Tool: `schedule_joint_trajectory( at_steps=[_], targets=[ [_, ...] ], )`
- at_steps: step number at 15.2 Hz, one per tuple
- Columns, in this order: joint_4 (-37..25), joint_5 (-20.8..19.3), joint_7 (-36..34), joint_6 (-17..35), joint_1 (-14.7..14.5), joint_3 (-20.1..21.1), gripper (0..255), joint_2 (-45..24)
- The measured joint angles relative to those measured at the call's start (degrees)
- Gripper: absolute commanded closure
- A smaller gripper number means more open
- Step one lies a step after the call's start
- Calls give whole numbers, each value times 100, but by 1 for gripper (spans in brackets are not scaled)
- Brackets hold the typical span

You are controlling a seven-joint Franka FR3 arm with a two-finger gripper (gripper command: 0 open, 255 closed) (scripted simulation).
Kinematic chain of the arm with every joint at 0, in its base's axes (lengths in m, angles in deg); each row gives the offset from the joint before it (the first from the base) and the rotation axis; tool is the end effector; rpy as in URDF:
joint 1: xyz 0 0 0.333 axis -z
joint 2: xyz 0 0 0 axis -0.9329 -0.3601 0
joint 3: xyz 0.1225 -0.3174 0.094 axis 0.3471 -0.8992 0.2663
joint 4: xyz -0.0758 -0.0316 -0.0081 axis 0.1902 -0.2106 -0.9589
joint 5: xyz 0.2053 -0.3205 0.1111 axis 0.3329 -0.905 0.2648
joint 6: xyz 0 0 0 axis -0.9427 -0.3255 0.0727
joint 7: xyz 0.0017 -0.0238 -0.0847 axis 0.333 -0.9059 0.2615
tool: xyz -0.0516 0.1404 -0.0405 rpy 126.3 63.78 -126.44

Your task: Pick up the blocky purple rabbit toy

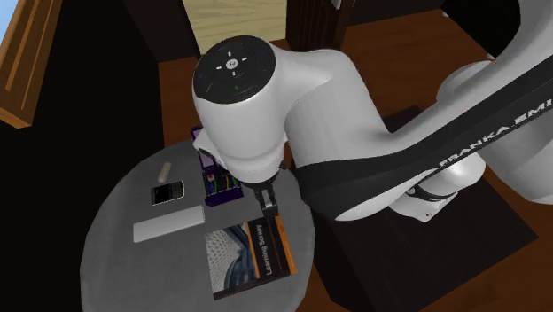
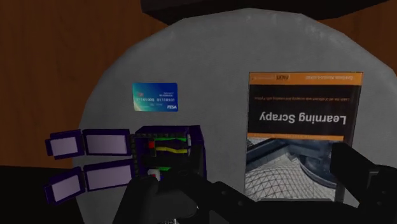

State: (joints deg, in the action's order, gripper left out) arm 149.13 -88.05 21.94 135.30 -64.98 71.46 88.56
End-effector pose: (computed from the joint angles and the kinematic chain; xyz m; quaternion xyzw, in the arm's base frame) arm 0.3911 -0.1202 0.3150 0.9985 -0.0486 -0.0137 0.0227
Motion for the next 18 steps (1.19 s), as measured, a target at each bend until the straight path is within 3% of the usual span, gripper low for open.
schedule_joint_trajectory(
  at_steps=[6, 12, 18],
  targets=[
    [-422, 179, 384, 1125, 56, -198, 0, -1465],
    [-1189, 634, 975, 1930, 325, -174, 0, -2955],
    [-1352, 801, 1085, 2358, 434, -52, 0, -3535]
  ],
)
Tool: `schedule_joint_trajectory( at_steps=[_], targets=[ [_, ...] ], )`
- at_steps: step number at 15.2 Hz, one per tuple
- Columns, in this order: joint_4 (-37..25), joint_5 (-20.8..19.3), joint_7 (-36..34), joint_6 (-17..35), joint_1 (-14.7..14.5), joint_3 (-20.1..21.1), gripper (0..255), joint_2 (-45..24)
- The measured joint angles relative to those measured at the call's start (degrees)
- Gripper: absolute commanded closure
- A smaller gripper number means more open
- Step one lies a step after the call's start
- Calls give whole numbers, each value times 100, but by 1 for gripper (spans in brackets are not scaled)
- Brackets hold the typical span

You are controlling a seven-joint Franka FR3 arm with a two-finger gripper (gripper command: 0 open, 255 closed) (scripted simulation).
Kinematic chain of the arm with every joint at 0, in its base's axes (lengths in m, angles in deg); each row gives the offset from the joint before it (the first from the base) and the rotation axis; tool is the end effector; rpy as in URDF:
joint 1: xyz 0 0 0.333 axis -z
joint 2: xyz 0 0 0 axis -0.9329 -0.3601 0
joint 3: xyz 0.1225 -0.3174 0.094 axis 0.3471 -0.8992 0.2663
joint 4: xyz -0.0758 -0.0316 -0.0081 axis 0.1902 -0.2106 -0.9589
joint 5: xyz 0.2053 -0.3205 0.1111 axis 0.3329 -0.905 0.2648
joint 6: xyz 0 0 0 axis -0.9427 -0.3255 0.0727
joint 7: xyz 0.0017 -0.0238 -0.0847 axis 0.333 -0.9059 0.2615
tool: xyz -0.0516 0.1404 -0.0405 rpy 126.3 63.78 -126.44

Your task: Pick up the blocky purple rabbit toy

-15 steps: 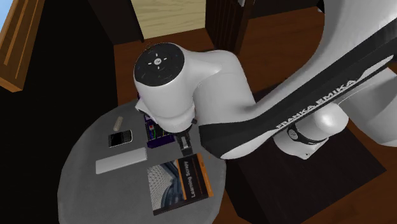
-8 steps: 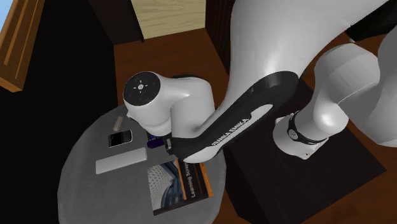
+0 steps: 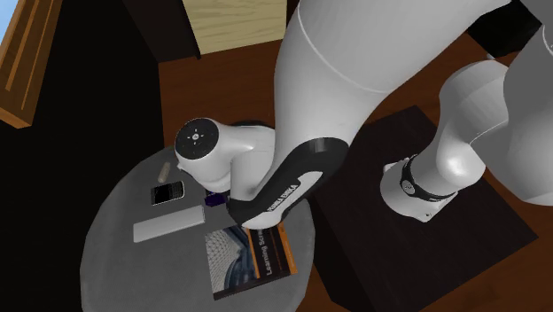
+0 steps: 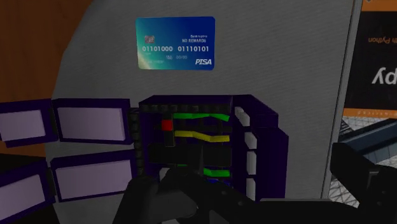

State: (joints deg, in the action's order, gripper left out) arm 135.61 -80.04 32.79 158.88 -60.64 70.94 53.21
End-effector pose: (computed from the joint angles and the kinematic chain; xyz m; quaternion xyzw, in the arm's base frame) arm 0.4815 -0.1967 0.1552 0.9982 -0.0408 -0.0022 0.0446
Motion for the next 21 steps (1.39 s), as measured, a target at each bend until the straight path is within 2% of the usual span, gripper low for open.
schedule_joint_trajectory(
  at_steps=[3, 4, 14, 21],
  targets=[
    [-69, 71, 25, 183, 45, 69, 0, -255],
    [-60, 78, 34, 215, 55, 76, 255, -277],
    [-49, 83, 43, 246, 65, 80, 255, -286],
    [36, -58, -36, -155, -49, -55, 255, 190]
  ],
)
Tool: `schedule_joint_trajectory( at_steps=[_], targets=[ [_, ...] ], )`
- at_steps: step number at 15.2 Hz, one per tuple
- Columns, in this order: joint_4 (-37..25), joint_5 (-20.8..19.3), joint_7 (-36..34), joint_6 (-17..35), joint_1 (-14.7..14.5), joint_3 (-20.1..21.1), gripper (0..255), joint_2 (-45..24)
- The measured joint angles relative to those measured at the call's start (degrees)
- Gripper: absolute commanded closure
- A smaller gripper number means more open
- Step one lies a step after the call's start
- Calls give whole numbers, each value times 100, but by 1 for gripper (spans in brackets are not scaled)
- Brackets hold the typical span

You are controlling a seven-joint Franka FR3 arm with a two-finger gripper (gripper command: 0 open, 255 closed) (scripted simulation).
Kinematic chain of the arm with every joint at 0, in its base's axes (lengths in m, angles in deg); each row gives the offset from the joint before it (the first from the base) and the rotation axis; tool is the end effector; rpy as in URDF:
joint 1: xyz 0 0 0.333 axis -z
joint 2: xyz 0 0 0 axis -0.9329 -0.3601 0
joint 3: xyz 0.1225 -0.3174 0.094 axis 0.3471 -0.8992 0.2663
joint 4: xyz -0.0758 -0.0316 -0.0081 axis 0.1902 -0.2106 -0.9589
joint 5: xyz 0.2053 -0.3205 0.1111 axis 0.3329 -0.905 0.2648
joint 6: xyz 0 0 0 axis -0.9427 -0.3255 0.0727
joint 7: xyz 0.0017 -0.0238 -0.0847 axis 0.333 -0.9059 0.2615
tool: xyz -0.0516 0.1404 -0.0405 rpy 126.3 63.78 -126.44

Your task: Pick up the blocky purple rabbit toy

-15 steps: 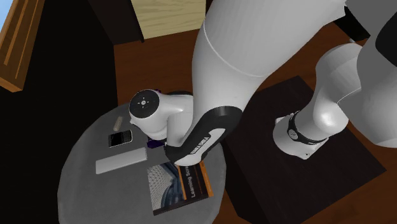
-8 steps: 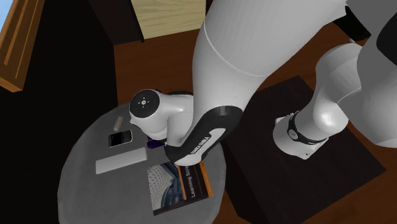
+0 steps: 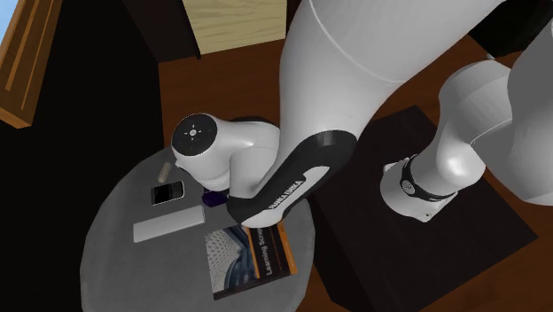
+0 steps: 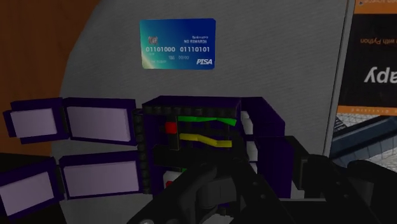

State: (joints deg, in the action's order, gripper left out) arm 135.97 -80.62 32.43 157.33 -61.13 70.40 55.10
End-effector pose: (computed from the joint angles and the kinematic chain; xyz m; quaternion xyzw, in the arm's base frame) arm 0.4802 -0.1958 0.1678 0.9982 -0.0409 -0.0025 0.0446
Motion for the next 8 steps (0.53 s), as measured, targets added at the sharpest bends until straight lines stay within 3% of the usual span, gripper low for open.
schedule_joint_trajectory(
  at_steps=[8],
  targets=[
    [31, -201, -92, -562, -95, -136, 255, 603]
  ],
)
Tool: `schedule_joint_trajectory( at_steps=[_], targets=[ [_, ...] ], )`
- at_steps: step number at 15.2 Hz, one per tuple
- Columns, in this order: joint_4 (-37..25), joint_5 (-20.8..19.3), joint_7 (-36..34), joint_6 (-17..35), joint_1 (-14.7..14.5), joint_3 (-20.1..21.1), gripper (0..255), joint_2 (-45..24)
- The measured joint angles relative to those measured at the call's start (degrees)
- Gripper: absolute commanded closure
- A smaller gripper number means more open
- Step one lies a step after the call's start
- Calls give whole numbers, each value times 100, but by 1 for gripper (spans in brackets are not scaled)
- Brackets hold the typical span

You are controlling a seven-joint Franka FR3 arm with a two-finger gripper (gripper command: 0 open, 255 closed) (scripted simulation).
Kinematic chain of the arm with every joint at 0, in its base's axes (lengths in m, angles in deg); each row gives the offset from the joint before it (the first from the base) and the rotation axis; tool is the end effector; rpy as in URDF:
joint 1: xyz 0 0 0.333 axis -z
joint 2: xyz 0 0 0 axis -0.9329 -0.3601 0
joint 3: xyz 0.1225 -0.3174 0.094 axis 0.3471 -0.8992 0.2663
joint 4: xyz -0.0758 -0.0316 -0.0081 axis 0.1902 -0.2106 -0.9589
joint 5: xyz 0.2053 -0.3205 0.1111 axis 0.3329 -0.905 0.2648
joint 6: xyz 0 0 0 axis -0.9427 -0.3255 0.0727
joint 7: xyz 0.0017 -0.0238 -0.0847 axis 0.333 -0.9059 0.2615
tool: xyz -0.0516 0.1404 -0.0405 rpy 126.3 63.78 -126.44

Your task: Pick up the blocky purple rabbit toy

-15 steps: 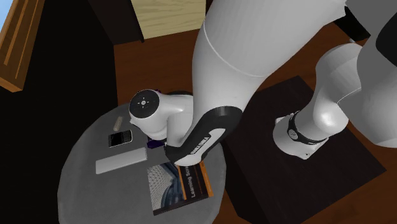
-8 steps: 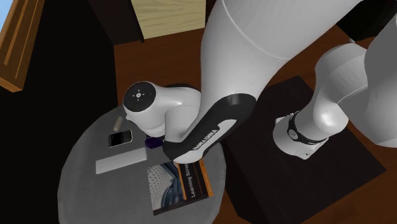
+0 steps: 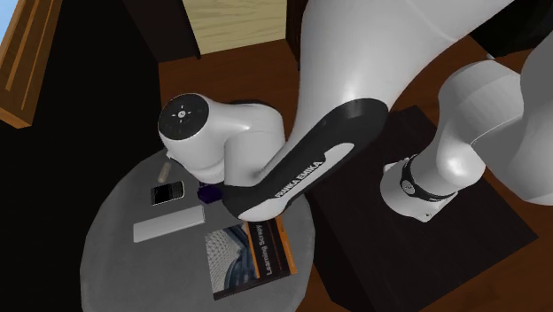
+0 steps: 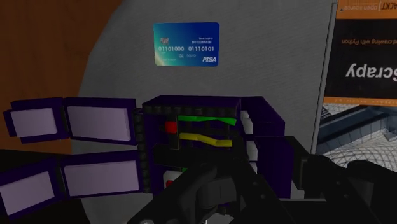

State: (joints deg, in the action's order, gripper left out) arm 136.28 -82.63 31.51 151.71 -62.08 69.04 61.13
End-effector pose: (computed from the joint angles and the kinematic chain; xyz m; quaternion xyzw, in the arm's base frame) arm 0.4772 -0.1962 0.2105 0.9982 -0.0408 -0.0025 0.0445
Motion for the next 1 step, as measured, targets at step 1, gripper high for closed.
schedule_joint_trajectory(
  at_steps=[1],
  targets=[
    [-4, -19, -13, -56, -9, -8, 255, 53]
  ],
)
